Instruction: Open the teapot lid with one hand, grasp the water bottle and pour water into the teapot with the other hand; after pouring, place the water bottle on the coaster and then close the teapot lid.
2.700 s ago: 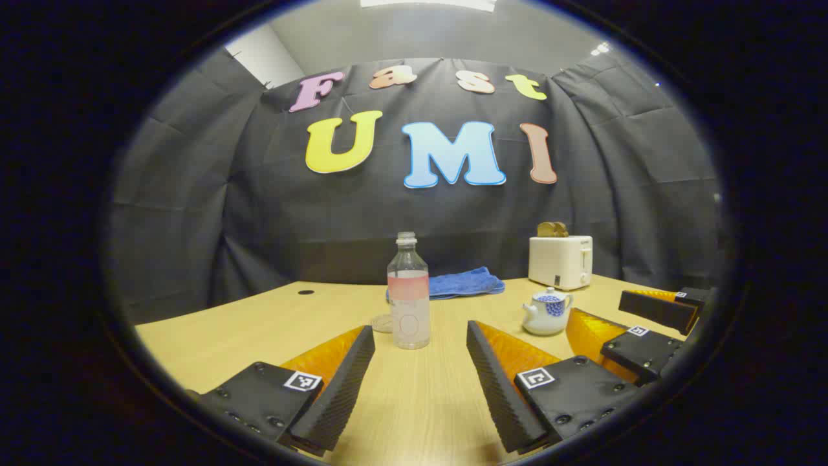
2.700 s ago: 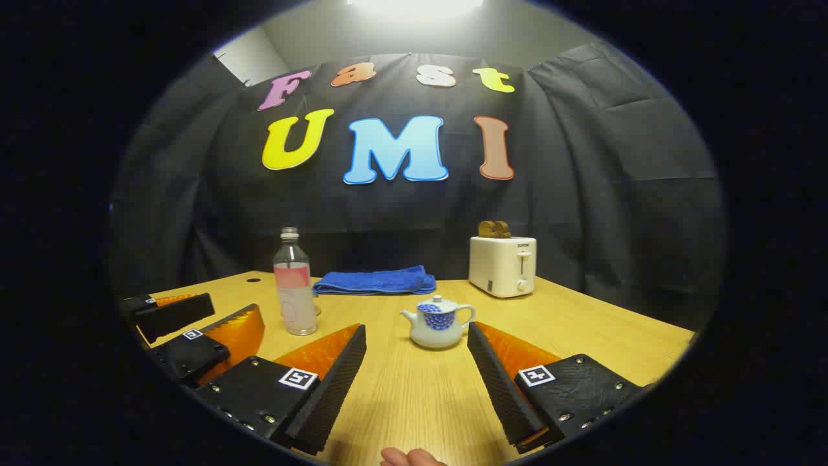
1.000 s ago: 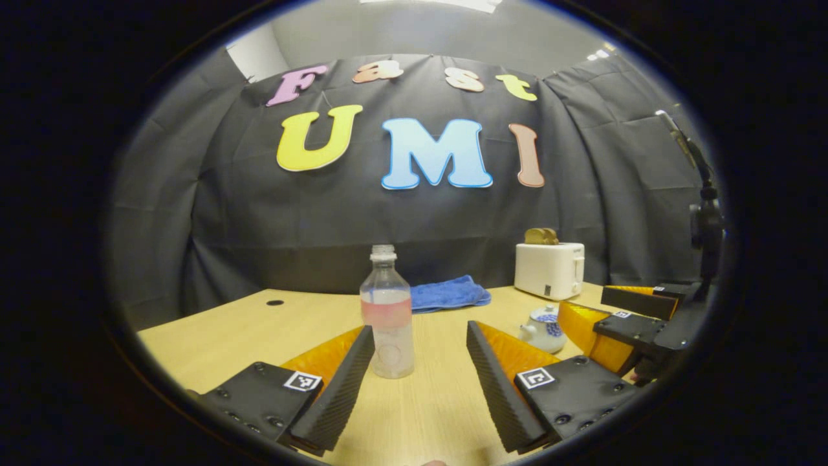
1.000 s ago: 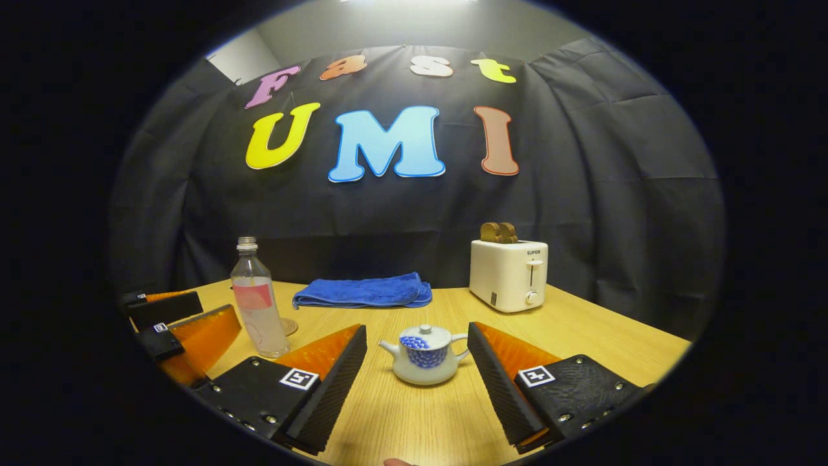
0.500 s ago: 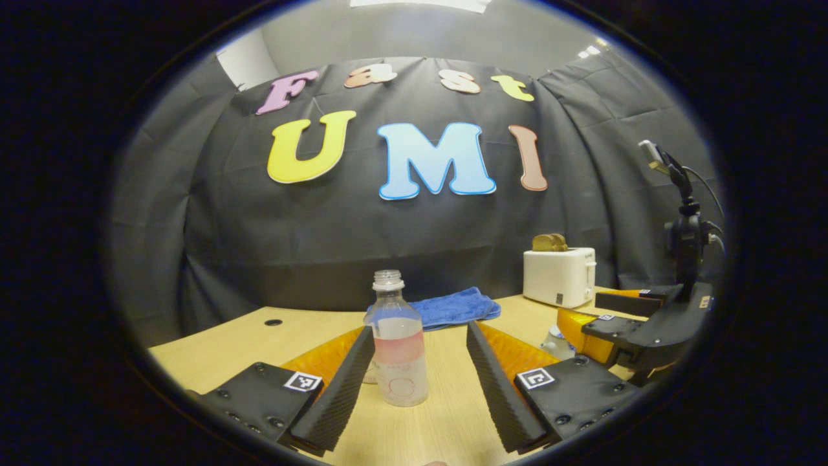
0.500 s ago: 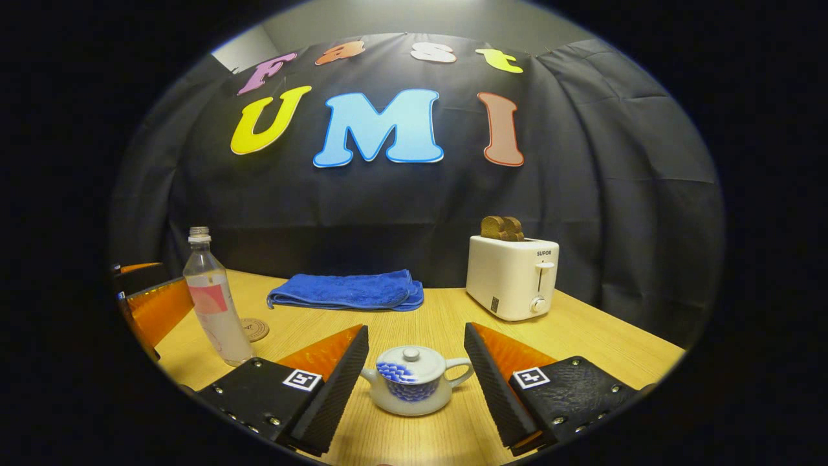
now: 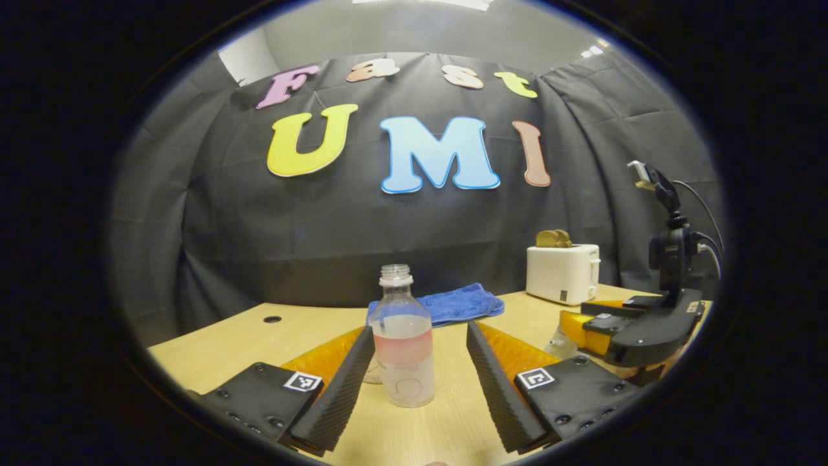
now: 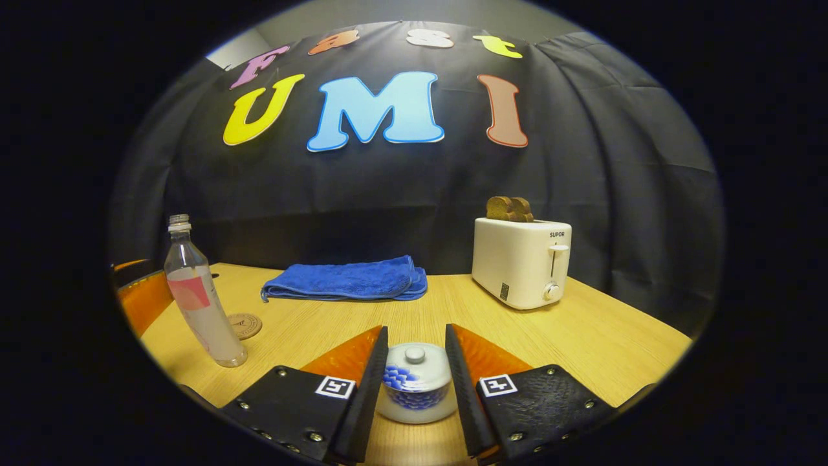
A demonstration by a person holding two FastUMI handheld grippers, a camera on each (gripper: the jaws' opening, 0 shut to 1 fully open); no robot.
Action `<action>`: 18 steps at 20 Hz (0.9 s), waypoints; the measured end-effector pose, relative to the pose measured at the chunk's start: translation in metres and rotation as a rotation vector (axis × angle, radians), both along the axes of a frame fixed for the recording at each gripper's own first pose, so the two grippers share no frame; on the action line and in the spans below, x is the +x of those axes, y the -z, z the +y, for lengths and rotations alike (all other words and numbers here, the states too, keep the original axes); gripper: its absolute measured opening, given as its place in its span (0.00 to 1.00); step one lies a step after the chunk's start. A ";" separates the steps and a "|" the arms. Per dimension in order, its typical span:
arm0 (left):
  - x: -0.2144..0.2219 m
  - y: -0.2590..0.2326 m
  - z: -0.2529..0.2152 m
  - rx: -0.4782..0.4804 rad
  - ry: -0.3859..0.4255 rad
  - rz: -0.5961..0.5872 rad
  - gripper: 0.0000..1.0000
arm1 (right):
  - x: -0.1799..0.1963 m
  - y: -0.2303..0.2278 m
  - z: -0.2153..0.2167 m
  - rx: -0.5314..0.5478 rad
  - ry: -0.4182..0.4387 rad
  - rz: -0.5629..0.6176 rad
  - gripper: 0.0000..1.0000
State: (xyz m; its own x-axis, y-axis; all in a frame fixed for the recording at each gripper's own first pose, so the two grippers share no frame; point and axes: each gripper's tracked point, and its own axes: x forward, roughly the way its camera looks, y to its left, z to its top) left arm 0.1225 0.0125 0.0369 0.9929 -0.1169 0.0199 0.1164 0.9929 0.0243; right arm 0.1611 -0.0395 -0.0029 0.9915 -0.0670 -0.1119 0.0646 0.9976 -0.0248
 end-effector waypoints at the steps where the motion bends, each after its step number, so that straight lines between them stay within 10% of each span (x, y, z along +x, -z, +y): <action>1: 0.000 -0.001 0.001 0.001 0.000 0.000 1.00 | 0.005 0.001 -0.001 -0.011 0.001 0.000 0.20; 18: 0.018 0.026 0.006 -0.002 -0.042 0.062 1.00 | -0.015 -0.020 0.003 -0.052 -0.057 -0.059 0.07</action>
